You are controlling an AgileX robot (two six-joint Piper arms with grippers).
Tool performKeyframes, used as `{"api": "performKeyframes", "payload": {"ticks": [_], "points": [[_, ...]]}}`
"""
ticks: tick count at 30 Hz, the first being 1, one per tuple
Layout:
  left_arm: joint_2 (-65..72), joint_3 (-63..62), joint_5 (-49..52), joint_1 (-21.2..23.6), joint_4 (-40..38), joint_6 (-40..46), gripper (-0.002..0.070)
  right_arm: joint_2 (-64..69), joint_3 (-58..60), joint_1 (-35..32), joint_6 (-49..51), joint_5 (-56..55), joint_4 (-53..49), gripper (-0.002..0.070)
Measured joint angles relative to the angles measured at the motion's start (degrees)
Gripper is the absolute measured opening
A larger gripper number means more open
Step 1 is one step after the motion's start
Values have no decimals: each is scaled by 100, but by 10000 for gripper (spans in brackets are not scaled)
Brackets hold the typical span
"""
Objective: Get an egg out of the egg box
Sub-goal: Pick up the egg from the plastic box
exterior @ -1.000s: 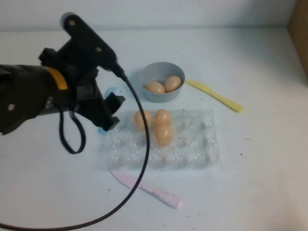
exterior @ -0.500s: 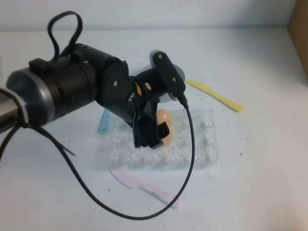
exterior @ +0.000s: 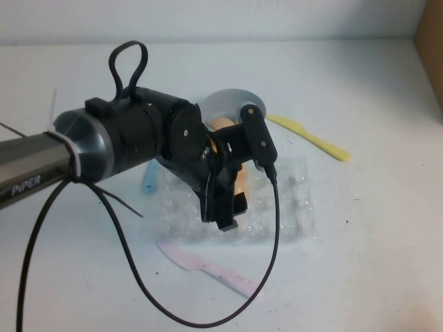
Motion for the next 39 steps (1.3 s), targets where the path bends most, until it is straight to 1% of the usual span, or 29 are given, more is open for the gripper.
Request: {"api": "performKeyframes", "payload": {"ticks": [5,16,28,31,33,34,36,39], "points": [[141,0,-141,0,-22,183,475,0,0,0,0,0,0,-18],[406,-7,-522,0,-25,260,475,0,0,0,0,0,0,-18],[543,-44,-621,0,-25,469,471,0,0,0,0,0,0,-18],[543,-54,-635,0,-25,478,428,0,0,0,0,0,0,-18],[543,-51,-649,0,-25,491,379,0,0,0,0,0,0,-18],[543,-51,-662,0,-25,491,342,0,0,0,0,0,0,-18],[543,-51,-672,0,-35,491,296,0,0,0,0,0,0,-18],[543,-51,-672,0,-35,491,282,0,0,0,0,0,0,-18]]}}
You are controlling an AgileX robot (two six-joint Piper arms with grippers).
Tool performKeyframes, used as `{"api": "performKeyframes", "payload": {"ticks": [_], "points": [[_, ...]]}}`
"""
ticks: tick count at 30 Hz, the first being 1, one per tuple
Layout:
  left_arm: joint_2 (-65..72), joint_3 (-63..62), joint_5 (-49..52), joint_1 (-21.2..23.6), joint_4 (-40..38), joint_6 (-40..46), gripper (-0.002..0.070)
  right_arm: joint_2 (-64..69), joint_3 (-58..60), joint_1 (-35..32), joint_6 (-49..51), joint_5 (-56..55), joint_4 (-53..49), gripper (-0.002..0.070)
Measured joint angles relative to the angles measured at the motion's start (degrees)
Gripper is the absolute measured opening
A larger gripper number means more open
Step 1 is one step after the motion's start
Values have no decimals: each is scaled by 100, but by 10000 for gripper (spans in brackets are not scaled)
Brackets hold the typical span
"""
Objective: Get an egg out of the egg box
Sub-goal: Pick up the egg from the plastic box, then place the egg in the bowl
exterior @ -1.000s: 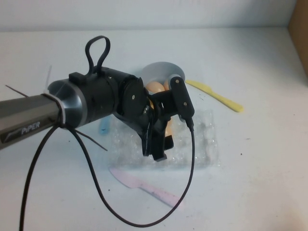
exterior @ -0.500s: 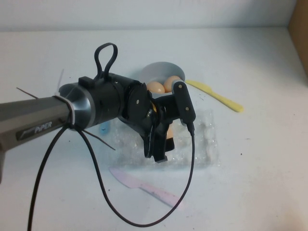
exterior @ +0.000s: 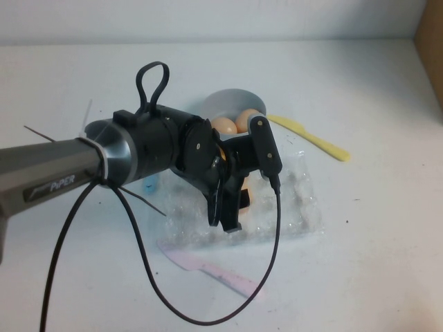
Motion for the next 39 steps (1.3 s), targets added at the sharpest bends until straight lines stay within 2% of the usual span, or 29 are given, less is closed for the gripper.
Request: {"api": "performKeyframes", "payload": {"ticks": [22,27,32,39], "points": [[-780,-107,166,-24,0,-61,274,0,0,0,0,0,0,-18],[-830,-299,-697,56,13,-962,272,0,0,0,0,0,0,-18],[-358,-880,-1520,465,47,-1873,272,0,0,0,0,0,0,-18],[838,-1741,-1746,790,69,-2120,272,0,0,0,0,0,0,-18]]}}
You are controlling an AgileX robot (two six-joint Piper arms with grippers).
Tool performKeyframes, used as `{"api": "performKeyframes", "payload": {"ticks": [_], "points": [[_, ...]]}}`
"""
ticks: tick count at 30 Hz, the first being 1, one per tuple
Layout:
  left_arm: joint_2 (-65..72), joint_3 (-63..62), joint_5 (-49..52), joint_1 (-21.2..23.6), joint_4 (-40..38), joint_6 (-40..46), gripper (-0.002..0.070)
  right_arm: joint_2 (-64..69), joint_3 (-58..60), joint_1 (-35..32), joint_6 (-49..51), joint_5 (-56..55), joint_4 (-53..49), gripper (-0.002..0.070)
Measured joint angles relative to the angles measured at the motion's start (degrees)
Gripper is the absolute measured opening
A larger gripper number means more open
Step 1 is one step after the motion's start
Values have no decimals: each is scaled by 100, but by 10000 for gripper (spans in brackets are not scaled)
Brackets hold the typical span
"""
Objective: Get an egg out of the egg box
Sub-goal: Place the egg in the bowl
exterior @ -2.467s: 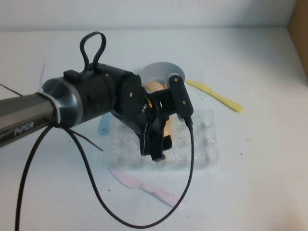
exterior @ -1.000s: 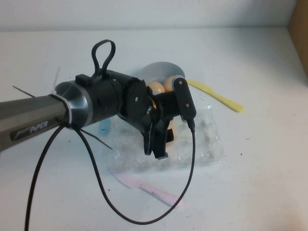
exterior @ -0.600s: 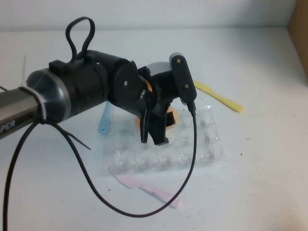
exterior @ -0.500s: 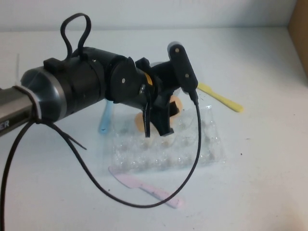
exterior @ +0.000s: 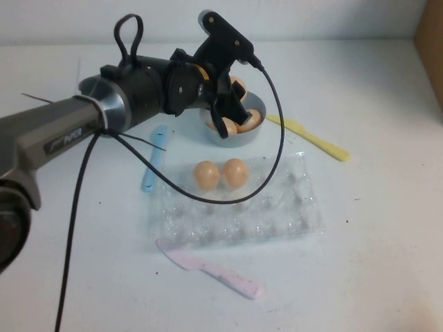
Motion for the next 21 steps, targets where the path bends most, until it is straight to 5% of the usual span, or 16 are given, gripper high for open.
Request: {"api": "performKeyframes", "payload": {"ticks": [6,15,21], "points": [[727,-676,-10,13,-59,-8,300,0,0,0,0,0,0,-18],[944,-835,-68,41,102,-239,520,0,0,0,0,0,0,-18],[277,-748,487,-90,978,-355,526,0,0,0,0,0,0,-18]]}}
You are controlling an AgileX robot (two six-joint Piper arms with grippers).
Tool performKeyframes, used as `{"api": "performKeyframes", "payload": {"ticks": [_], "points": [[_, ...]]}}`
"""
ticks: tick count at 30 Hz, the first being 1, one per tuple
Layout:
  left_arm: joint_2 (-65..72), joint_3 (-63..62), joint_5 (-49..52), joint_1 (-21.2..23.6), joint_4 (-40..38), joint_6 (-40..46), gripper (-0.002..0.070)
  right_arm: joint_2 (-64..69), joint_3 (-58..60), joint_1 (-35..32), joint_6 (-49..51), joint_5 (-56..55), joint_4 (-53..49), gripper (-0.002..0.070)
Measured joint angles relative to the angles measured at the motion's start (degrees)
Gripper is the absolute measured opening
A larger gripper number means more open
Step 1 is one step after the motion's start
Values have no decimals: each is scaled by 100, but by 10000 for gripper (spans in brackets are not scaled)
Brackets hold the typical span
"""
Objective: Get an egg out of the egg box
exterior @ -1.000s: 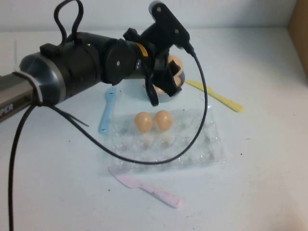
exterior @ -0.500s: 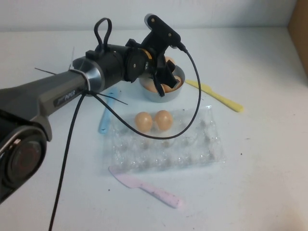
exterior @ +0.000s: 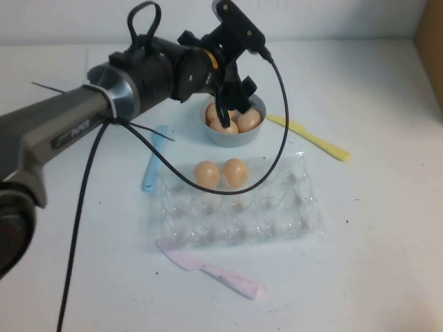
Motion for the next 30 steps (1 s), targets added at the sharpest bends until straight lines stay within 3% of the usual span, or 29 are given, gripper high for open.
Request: {"api": "performKeyframes", "payload": {"ticks": [3,7,10,16,30], "points": [[-722,463,4,-80,325,-424,421,0,0,0,0,0,0,-18],[-1726,1596,-355,-93,701,-970,135,0,0,0,0,0,0,-18],[-2628,2881,-1014,-58,806,-1345,36,0,0,0,0,0,0,-18],[-4546,5185,-2408,43,570,-1771,1,0,0,0,0,0,0,-18],[-7378,8383,-3616,461,-580,-1835,-1,0,0,0,0,0,0,-18]]}}
